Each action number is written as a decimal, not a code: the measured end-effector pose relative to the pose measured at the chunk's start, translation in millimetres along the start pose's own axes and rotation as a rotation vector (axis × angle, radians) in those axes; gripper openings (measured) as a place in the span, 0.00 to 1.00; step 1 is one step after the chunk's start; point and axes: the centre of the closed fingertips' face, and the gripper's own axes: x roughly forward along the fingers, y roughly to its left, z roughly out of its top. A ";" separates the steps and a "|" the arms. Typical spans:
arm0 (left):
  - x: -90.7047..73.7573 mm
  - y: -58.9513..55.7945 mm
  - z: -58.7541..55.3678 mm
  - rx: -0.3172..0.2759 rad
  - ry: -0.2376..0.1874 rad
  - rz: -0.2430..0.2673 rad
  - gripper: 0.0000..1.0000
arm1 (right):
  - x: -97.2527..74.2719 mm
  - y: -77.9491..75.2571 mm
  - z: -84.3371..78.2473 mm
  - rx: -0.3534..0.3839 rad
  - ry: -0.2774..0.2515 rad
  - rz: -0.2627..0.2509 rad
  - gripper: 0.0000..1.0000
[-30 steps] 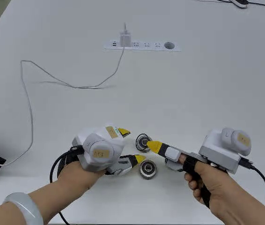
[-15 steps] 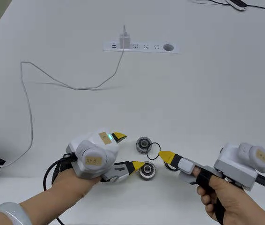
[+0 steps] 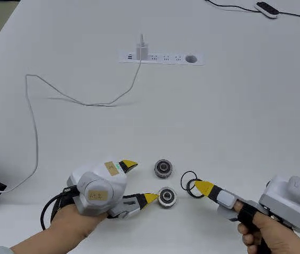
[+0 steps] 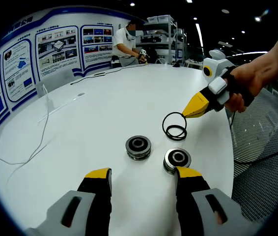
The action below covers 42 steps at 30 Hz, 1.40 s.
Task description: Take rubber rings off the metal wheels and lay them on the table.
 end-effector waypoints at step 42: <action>-15.1 -6.6 0.9 -0.034 -0.031 0.003 0.52 | -15.3 -16.4 -13.7 -0.537 0.118 -0.148 0.37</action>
